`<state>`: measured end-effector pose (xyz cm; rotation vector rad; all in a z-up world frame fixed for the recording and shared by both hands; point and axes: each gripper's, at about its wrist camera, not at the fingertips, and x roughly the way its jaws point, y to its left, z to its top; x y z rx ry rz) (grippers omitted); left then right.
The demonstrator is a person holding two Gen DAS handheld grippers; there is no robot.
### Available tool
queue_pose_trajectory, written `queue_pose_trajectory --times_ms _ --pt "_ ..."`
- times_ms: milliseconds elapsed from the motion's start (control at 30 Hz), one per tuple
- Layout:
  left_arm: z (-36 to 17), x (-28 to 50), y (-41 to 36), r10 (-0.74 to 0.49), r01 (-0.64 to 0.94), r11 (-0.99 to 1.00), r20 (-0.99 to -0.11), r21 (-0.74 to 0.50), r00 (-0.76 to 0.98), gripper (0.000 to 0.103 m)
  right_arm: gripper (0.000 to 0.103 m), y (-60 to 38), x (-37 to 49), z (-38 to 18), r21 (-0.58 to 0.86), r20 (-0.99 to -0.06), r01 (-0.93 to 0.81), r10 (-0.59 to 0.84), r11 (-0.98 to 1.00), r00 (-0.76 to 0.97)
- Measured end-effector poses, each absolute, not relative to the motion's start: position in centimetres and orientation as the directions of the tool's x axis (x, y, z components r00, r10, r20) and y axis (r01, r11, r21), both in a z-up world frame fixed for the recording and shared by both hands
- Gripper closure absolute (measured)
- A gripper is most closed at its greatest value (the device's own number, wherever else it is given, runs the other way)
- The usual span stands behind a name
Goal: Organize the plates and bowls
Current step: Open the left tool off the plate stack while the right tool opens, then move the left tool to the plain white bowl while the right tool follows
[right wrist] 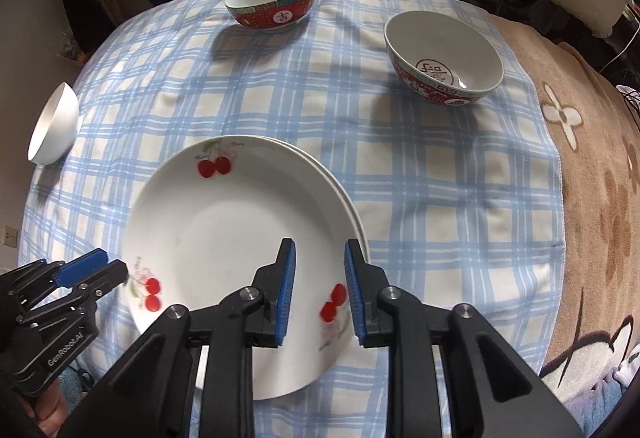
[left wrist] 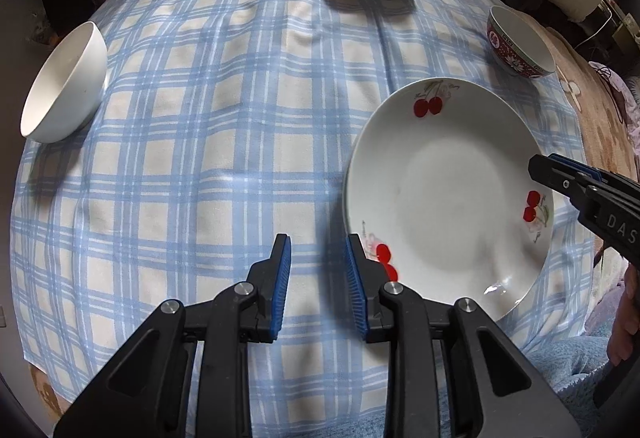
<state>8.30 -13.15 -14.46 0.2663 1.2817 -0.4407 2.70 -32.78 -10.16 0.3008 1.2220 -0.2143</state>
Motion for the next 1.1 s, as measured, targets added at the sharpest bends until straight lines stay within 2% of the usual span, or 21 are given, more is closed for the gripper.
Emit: queue_pose_trajectory --times_ms 167,267,300,400,500,567,700,733,800,833,967,1100 --pt "-13.8 8.4 -12.1 -0.152 0.429 0.902 -0.963 -0.043 0.224 0.076 0.074 -32.0 2.8 -9.4 0.112 -0.936 0.286 0.004 0.952 0.353" --pt "-13.2 8.4 -11.6 -0.093 0.431 0.902 -0.962 0.028 0.258 0.076 0.061 -31.5 2.9 -8.9 0.111 -0.934 0.279 0.004 0.954 0.358" --pt "-12.9 8.4 -11.3 -0.087 0.426 0.904 -0.96 0.035 0.265 0.075 0.056 -31.4 2.8 -8.6 0.111 -0.931 0.278 0.002 0.954 0.366" --pt "-11.9 8.8 -10.0 -0.097 0.391 0.92 -0.961 0.012 0.258 0.073 0.048 -30.8 2.8 -7.3 0.122 -0.917 0.262 0.007 0.957 0.399" --pt "-10.6 9.3 -8.8 -0.093 0.367 0.93 -0.959 0.012 0.268 0.065 0.036 -29.9 3.1 -5.8 0.129 -0.899 0.238 0.013 0.963 0.437" --pt "-9.4 9.5 -8.1 -0.086 0.361 0.932 -0.952 0.027 0.293 0.055 0.031 -29.1 3.5 -4.7 0.125 -0.887 0.211 0.014 0.969 0.462" --pt "-7.2 10.4 -6.6 -0.058 0.346 0.935 -0.934 0.073 0.352 0.043 0.012 -27.4 4.3 -2.7 0.111 -0.854 0.158 0.013 0.981 0.52" --pt "-6.7 10.6 -6.2 -0.052 0.343 0.936 -0.931 0.081 0.362 0.035 0.008 -27.0 4.6 -2.4 0.108 -0.847 0.147 0.013 0.983 0.532" --pt "-5.9 11.0 -5.6 -0.044 0.346 0.933 -0.923 0.099 0.383 0.024 0.005 -26.2 5.3 -1.8 0.103 -0.837 0.125 0.018 0.987 0.547" --pt "-5.4 11.1 -5.2 -0.036 0.347 0.931 -0.915 0.115 0.402 0.022 0.004 -25.7 5.6 -1.6 0.101 -0.834 0.116 0.02 0.988 0.551" --pt "-3.8 11.8 -3.9 -0.004 0.338 0.926 -0.888 0.171 0.459 0.015 0.0 -24.4 6.9 -0.9 0.105 -0.819 0.099 0.03 0.99 0.573" --pt "-2.8 13.4 -2.0 0.016 0.289 0.941 -0.874 0.178 0.486 0.014 0.0 -23.3 8.6 -0.4 0.129 -0.809 0.087 0.055 0.988 0.585"
